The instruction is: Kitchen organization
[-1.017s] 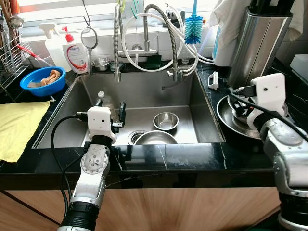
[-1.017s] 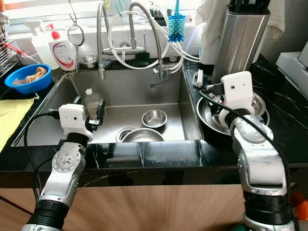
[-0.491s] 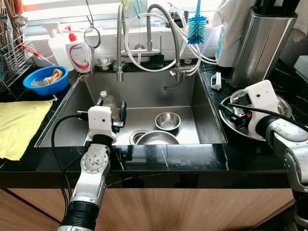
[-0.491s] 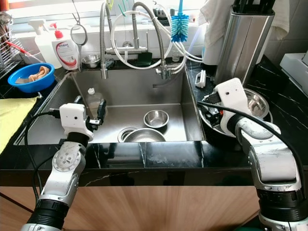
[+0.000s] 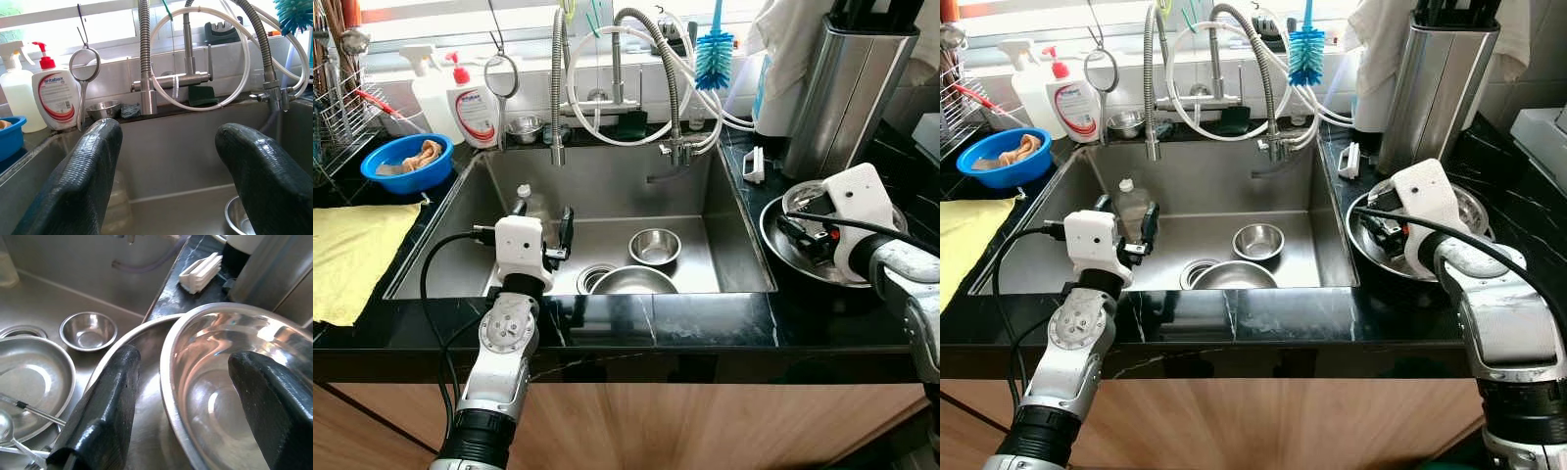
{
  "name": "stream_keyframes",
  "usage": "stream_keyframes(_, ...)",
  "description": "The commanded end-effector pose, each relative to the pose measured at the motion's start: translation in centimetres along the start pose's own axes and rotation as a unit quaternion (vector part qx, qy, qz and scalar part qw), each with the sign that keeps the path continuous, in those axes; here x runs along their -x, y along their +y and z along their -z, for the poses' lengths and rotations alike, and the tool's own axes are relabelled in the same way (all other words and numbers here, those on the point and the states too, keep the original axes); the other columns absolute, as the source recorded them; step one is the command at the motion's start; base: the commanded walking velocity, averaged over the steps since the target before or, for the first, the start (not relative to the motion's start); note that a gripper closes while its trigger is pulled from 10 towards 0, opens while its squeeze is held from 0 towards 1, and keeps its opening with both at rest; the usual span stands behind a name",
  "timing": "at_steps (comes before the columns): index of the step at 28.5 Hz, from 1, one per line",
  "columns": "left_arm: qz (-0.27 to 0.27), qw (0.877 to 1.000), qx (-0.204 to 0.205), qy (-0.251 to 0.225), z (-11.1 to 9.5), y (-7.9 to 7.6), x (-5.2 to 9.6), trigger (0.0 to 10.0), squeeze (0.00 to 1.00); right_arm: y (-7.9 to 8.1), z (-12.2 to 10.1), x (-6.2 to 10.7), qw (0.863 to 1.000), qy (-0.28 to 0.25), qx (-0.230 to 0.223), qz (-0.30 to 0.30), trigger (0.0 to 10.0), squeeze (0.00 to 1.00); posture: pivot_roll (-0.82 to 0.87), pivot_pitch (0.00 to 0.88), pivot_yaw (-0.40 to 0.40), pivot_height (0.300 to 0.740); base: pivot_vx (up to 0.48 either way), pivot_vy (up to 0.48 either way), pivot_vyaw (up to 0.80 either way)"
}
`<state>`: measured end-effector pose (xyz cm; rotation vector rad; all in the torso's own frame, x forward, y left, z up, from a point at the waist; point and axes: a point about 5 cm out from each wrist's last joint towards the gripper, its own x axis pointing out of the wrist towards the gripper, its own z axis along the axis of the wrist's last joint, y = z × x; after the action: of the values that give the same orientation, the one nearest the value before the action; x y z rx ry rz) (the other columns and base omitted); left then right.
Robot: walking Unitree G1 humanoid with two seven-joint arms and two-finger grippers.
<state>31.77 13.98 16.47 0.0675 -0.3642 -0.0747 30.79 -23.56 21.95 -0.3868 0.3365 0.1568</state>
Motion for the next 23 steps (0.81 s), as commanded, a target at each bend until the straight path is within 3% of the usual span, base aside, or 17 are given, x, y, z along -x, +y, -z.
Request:
stream_keyframes(1,0.0,1.0,0.0,0.003,0.16,0.21,-0.07,10.0,0.0,0.12,0.08,-0.08,1.0,0.005,0.006,-0.009,10.0,0.0,-0.18,0.0,0.086,0.74,0.0,0.0,0.0)
stream_keyframes(17,-0.007,1.0,-0.001,0.004,0.19,0.46,-0.04,10.0,0.0,-0.01,0.91,-0.27,1.0,0.028,0.012,0.007,10.0,0.0,-0.18,0.0,0.087,0.74,0.0,0.0,0.0)
stream_keyframes(18,-0.006,1.0,-0.001,0.005,0.23,0.46,0.01,10.0,0.0,0.09,0.96,-0.29,0.999,0.028,0.017,0.003,0.0,0.0,-0.18,0.0,0.085,0.74,0.0,0.0,0.0)
stream_keyframes(23,-0.007,1.0,-0.002,0.005,0.24,0.41,0.04,10.0,0.0,0.21,0.87,-0.37,1.0,0.026,0.016,0.005,0.0,0.0,-0.18,0.0,0.084,0.74,0.0,0.0,0.0)
